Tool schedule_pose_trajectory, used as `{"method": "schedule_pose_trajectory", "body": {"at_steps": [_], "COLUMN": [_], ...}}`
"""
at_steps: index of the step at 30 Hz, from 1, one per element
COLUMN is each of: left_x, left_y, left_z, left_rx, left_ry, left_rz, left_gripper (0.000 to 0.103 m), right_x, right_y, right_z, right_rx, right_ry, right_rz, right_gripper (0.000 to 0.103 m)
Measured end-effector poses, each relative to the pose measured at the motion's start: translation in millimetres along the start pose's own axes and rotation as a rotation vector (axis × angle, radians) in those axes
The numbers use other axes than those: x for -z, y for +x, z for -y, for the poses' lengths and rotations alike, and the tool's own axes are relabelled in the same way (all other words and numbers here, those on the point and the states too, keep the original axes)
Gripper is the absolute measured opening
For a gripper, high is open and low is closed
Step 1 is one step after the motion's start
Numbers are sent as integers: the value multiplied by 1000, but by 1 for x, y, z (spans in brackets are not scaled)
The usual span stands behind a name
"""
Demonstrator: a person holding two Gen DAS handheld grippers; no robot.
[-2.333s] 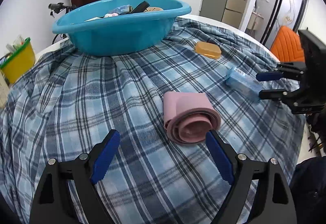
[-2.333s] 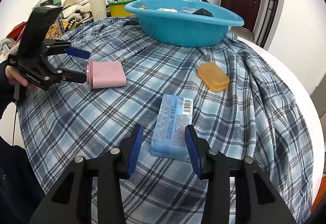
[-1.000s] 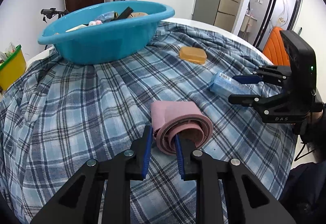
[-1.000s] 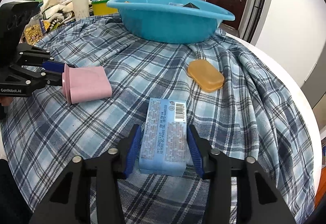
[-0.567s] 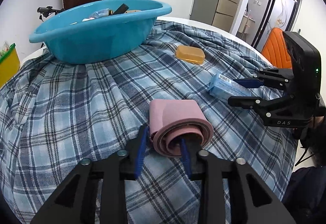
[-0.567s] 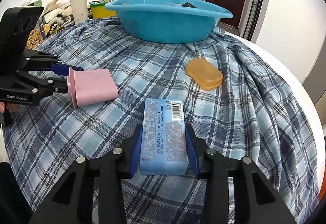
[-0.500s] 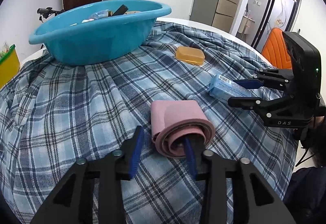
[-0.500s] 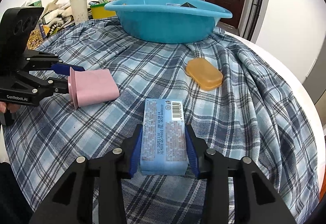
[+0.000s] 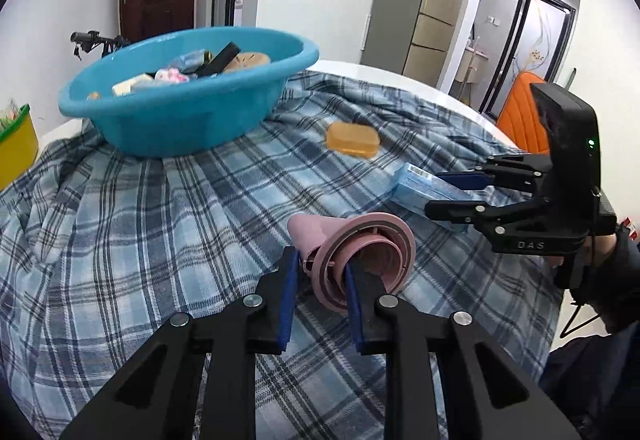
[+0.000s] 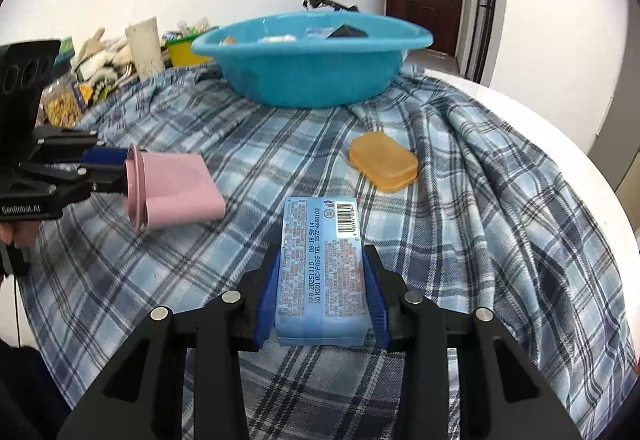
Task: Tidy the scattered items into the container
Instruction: 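Lift the pink item with the left tool while the right tool lifts the blue box, then turn the pink item in the left tool while the right tool holds the blue box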
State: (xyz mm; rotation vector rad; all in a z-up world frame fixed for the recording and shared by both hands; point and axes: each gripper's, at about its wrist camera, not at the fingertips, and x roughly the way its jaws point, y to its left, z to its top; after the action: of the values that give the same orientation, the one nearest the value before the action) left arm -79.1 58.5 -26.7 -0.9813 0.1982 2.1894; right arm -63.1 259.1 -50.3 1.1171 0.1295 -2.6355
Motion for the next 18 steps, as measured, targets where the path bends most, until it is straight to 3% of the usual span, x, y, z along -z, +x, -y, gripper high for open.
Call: {"method": "schedule_pose_trajectory", "body": {"at_steps": [10,18], "left_x": [-15,-21], "left_y": [-30,-52], "left_z": [6,18], "left_rx": [6,-145], "left_ry": [-57,-59], "left_rz": [132,248], "left_gripper": [24,24], "right_x": [-19,-35], "right_y": [-30,-48], "right_z": [-12,-20], "right_rx": [-14,85], "right_ry": [47,94], "right_rz": [116,238], "right_gripper": [38,38]}}
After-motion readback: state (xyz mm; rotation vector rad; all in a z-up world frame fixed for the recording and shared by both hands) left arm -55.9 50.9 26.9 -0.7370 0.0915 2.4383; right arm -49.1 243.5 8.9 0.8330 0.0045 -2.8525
